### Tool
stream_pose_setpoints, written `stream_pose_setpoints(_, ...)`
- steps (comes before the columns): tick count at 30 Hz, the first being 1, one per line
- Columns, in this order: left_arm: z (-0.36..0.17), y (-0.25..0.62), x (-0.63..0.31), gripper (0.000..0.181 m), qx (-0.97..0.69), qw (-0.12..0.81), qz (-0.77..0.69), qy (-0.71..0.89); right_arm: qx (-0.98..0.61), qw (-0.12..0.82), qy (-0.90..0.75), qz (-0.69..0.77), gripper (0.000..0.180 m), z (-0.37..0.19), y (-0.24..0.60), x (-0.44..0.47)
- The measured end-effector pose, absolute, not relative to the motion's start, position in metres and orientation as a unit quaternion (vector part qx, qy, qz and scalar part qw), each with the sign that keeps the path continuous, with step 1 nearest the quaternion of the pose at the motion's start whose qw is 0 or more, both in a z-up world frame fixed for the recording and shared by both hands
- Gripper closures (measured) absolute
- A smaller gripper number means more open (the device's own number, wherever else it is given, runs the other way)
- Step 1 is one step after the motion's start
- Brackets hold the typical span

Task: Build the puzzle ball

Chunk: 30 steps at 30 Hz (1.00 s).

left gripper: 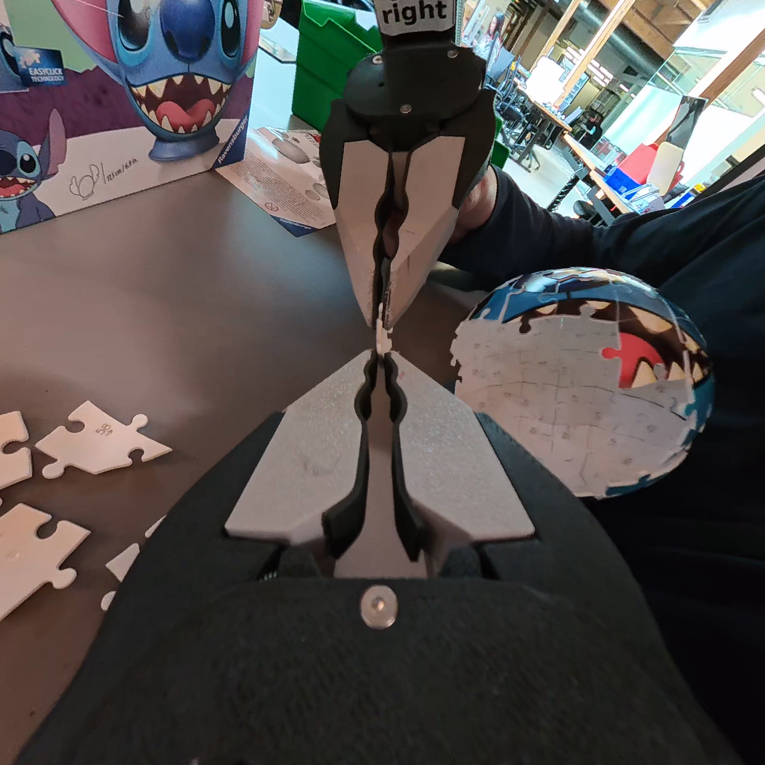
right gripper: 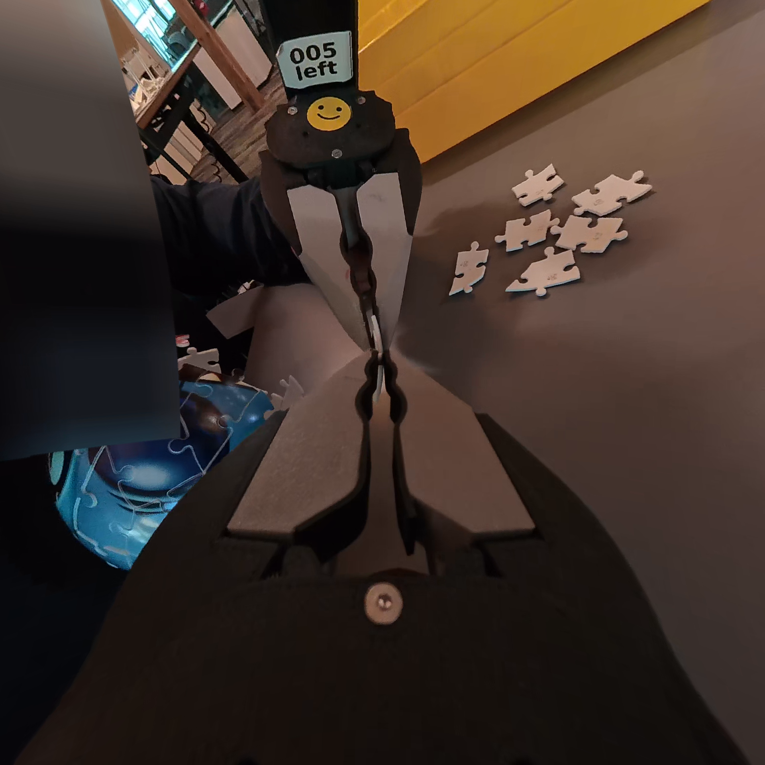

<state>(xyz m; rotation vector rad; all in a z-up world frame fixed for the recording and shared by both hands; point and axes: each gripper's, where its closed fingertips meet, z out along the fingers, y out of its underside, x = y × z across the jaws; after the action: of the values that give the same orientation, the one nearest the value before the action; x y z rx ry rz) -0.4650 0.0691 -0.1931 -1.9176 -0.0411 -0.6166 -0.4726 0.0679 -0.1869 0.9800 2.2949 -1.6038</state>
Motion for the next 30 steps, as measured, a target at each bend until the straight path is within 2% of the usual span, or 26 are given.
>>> stream_pose_setpoints(14, -0.198, 0.069, -0.455, 0.179, -0.812, 0.514, -0.277, -0.008, 0.323, 0.120, 0.772, -0.533, 0.180, -0.192, 0.067, -0.464)
stream_pose_setpoints(18, -0.198, 0.065, -0.458, 0.167, -0.818, 0.511, -0.264, 0.008, 0.312, 0.131, 0.788, -0.514, 0.180, -0.195, 0.069, -0.454)
stream_pose_setpoints(21, -0.195, 0.061, -0.474, 0.158, -0.818, 0.520, -0.246, -0.013, 0.301, 0.164, 0.791, -0.506, 0.180, -0.197, 0.069, -0.445)
stream_pose_setpoints(25, -0.190, 0.060, -0.489, 0.160, -0.811, 0.532, -0.239, -0.047, 0.288, 0.209, 0.797, -0.488, 0.180, -0.204, 0.059, -0.434)
stream_pose_setpoints(30, -0.202, 0.059, -0.485, 0.161, -0.833, 0.505, -0.225, -0.038, 0.262, 0.238, 0.818, -0.454, 0.180, -0.216, 0.051, -0.417)
